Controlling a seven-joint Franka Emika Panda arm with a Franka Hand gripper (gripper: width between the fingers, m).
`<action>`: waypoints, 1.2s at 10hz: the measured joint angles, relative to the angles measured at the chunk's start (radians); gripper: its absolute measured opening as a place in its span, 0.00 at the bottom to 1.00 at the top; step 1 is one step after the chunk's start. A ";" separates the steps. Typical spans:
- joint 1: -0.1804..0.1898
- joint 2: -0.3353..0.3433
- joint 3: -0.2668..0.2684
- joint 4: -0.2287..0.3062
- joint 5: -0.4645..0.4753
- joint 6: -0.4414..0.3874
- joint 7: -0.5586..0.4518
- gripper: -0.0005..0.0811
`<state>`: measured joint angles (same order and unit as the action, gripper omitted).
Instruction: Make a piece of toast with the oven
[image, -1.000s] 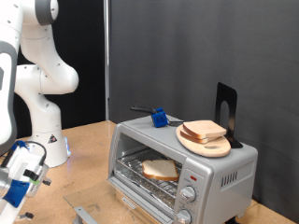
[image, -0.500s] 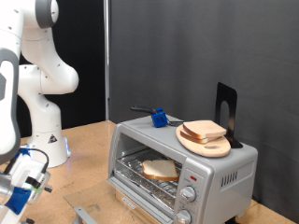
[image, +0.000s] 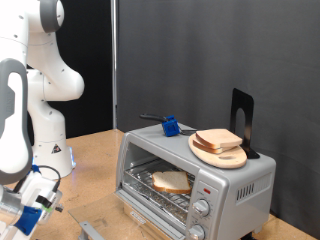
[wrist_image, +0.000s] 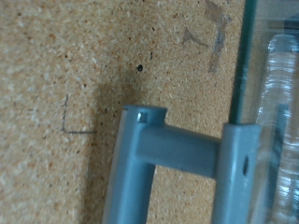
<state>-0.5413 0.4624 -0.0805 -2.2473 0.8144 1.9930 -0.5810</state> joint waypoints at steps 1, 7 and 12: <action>0.001 0.007 0.008 -0.005 0.000 0.009 0.000 1.00; 0.006 0.000 0.075 -0.070 0.023 0.012 -0.009 1.00; 0.007 -0.075 0.128 -0.124 0.067 -0.055 -0.007 1.00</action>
<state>-0.5341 0.3878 0.0475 -2.3713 0.8819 1.9384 -0.5885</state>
